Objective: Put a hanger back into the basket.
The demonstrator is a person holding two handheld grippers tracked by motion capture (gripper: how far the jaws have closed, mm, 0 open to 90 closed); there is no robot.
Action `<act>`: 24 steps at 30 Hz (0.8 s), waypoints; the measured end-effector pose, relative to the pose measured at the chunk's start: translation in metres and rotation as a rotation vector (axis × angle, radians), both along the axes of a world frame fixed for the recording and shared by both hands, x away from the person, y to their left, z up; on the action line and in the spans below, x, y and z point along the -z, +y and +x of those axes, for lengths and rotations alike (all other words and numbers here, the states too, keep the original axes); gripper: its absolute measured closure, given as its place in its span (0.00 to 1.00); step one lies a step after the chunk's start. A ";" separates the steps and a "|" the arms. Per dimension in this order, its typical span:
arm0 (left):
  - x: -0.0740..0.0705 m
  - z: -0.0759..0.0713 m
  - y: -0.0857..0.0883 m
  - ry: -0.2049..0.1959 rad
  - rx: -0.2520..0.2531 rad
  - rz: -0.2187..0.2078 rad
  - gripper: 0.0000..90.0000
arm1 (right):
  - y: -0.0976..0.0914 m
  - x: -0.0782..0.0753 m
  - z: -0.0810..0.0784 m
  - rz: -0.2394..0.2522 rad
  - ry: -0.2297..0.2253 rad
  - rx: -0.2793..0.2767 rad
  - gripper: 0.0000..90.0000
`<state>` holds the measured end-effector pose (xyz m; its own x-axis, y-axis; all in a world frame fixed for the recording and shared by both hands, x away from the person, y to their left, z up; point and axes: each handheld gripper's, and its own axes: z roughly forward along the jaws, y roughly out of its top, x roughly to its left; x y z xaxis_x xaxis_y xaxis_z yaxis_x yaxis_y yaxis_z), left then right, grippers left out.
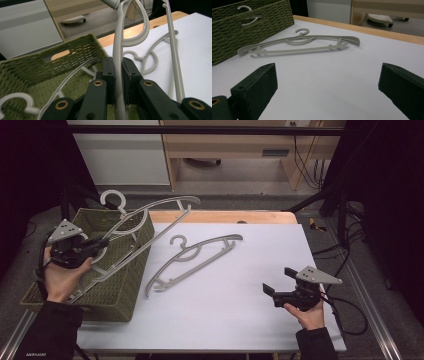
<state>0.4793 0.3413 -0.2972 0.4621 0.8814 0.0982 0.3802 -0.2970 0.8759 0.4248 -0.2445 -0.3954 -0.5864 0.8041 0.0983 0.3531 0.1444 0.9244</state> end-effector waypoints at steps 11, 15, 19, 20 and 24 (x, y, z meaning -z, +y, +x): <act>0.019 0.010 0.050 0.028 -0.072 -0.009 0.91 | 0.000 0.001 0.001 -0.009 0.004 0.006 0.03; 0.024 0.011 0.063 0.040 -0.091 -0.012 0.91 | 0.001 0.002 0.002 -0.016 0.007 0.005 0.02; 0.028 0.010 0.077 0.041 -0.110 -0.025 0.91 | 0.001 0.002 0.002 -0.016 0.010 0.004 0.02; 0.029 0.009 0.080 0.041 -0.115 -0.022 0.91 | 0.001 0.002 0.002 -0.015 0.010 0.004 0.02; 0.033 0.009 0.093 0.050 -0.135 -0.018 0.91 | 0.001 0.002 0.002 -0.018 0.010 0.005 0.02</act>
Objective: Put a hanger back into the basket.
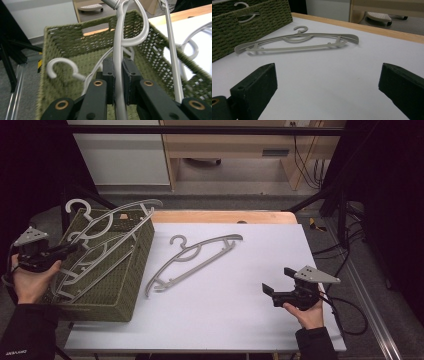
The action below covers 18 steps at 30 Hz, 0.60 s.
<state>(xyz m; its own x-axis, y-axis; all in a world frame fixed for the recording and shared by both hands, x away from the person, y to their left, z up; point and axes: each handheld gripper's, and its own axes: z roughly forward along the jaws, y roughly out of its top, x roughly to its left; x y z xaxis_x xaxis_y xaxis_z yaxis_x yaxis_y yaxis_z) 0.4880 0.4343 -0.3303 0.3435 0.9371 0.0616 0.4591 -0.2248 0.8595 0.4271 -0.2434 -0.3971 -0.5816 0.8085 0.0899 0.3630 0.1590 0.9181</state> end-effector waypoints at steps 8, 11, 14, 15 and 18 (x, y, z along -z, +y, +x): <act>0.009 0.000 0.016 0.025 -0.036 0.017 0.91 | 0.001 0.001 0.001 -0.005 0.002 0.004 0.02; 0.010 0.001 0.020 0.030 -0.045 0.038 0.91 | 0.002 0.002 0.002 -0.007 0.006 0.005 0.02; 0.012 0.001 0.025 0.034 -0.051 0.027 0.91 | 0.002 0.002 0.001 -0.009 0.008 -0.001 0.02; 0.013 0.001 0.026 0.030 -0.053 0.025 0.91 | 0.002 0.002 0.001 -0.009 0.008 -0.001 0.02; 0.014 0.002 0.030 0.035 -0.057 0.017 0.91 | 0.002 0.002 0.001 -0.008 0.008 -0.001 0.02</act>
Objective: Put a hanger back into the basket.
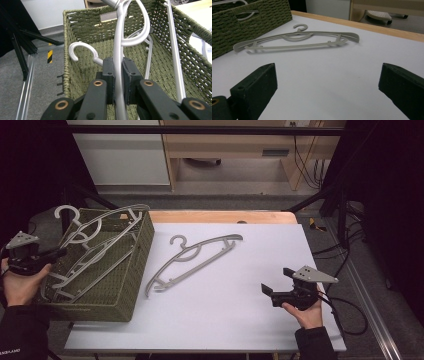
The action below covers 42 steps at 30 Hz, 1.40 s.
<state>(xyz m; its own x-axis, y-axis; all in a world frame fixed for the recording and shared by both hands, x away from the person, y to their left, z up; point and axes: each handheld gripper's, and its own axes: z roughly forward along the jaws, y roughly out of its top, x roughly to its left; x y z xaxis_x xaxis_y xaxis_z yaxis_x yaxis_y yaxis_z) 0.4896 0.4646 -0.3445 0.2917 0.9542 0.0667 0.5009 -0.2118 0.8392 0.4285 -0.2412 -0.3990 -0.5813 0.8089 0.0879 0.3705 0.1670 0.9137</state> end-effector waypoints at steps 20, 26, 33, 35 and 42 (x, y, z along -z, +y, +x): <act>0.001 -0.010 0.006 0.004 -0.008 0.062 0.91 | 0.003 0.002 0.002 -0.007 0.007 0.000 0.03; 0.003 -0.002 0.000 0.005 -0.012 0.107 0.91 | 0.003 0.002 0.001 -0.006 0.008 -0.004 0.03; 0.020 -0.001 0.004 0.032 -0.026 0.115 0.91 | 0.003 0.002 0.001 -0.002 0.007 0.000 0.03; 0.024 0.002 0.001 0.067 -0.020 0.150 0.91 | 0.004 0.002 0.001 -0.002 0.008 -0.006 0.03; 0.033 0.008 -0.013 0.128 -0.004 0.225 0.90 | 0.003 0.002 0.000 -0.001 0.008 -0.005 0.03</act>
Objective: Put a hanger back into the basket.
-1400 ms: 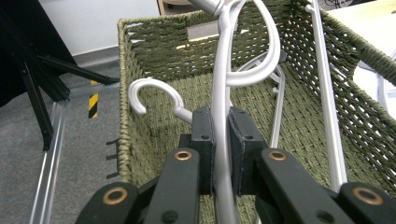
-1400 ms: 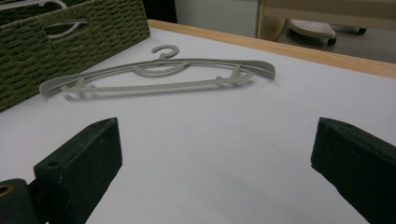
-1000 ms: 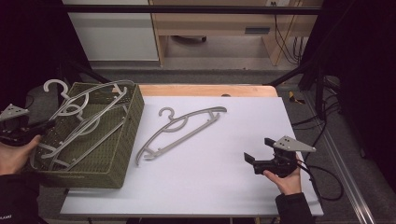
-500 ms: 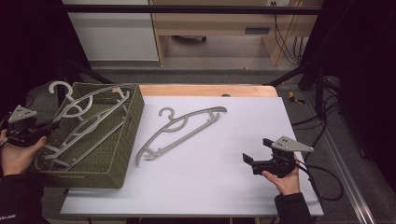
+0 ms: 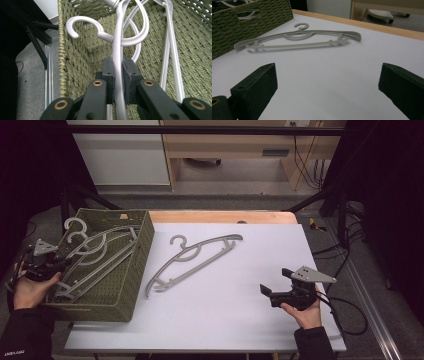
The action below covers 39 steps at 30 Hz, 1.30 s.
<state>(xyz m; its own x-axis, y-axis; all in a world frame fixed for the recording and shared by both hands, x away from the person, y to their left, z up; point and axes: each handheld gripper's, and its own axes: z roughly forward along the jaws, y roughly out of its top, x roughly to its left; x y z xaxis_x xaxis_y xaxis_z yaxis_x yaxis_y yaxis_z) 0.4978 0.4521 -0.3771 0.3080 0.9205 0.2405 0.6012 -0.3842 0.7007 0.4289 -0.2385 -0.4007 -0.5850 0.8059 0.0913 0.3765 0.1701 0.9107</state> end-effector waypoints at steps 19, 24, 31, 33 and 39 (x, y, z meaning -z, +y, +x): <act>-0.035 -0.024 -0.035 -0.141 0.073 -0.238 0.58 | -0.002 -0.002 -0.001 0.011 -0.008 0.005 0.03; -0.040 -0.035 -0.059 -0.190 0.146 -0.325 0.49 | -0.002 -0.002 -0.001 0.024 -0.011 0.005 0.03; -0.038 -0.046 -0.096 -0.227 0.240 -0.413 0.37 | -0.005 -0.004 -0.002 0.031 -0.018 0.011 0.02; -0.037 -0.048 -0.107 -0.235 0.275 -0.447 0.30 | -0.005 -0.004 -0.002 0.027 -0.020 0.010 0.02; -0.032 -0.052 -0.133 -0.233 0.285 -0.440 0.15 | -0.005 -0.004 -0.003 0.027 -0.021 0.012 0.02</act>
